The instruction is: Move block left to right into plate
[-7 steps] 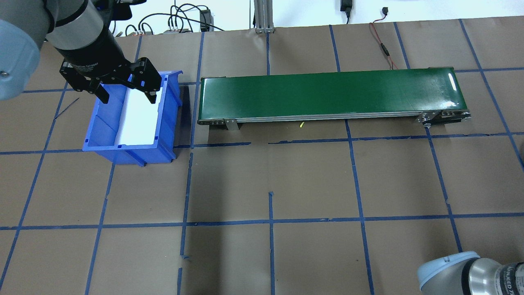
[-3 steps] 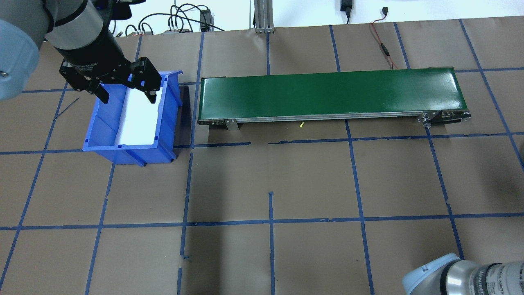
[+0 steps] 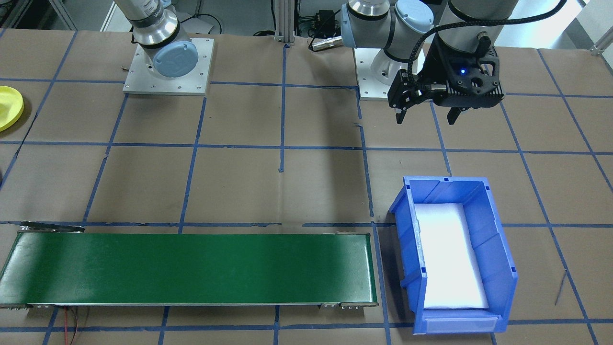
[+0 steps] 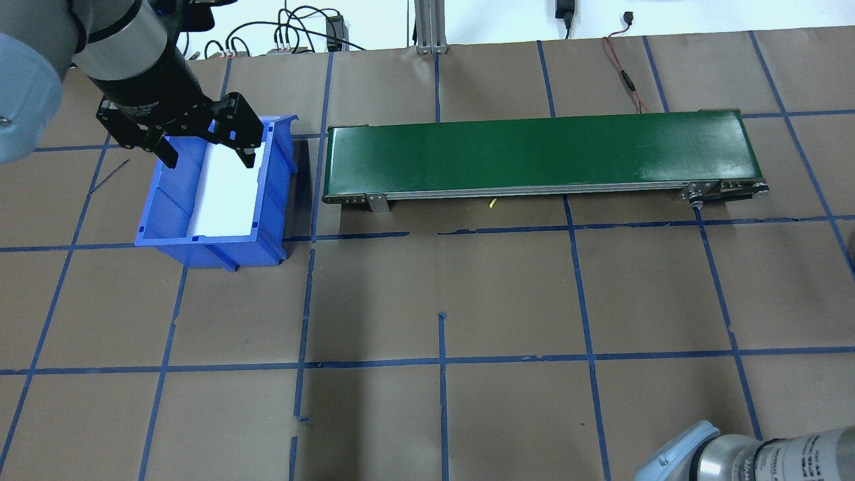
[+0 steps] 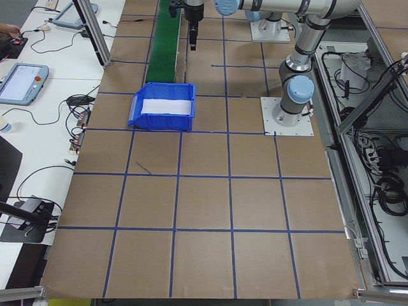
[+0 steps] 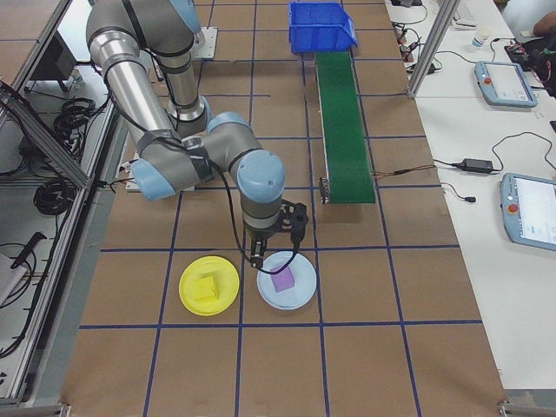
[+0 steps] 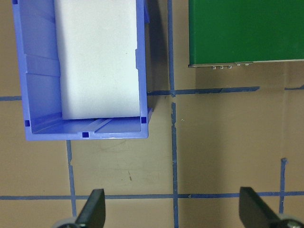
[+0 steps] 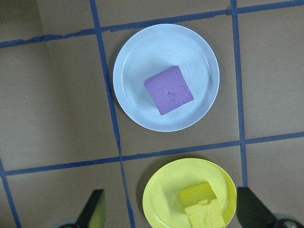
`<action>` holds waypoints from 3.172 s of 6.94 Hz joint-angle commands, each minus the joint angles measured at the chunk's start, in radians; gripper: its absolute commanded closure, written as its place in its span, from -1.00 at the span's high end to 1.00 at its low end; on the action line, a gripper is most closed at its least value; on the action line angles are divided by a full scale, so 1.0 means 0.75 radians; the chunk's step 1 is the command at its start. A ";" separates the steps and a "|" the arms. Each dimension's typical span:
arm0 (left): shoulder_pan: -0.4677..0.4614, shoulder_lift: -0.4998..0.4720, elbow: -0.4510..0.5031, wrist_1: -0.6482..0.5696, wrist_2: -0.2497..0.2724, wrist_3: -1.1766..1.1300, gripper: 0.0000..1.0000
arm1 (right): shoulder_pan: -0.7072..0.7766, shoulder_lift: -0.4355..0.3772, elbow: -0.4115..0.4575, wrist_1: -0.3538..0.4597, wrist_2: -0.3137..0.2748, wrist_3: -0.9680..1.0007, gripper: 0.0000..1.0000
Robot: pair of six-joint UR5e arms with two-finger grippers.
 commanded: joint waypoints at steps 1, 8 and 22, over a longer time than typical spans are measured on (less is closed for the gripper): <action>0.000 0.003 -0.005 0.000 0.001 0.000 1.00 | 0.202 -0.140 -0.040 0.117 -0.004 0.228 0.98; 0.002 0.003 -0.007 0.000 0.001 0.000 1.00 | 1.063 -0.382 -0.130 0.414 -0.006 1.011 1.00; 0.004 0.024 -0.009 -0.082 -0.005 -0.027 1.00 | 1.379 -0.313 0.185 0.083 0.014 1.250 1.00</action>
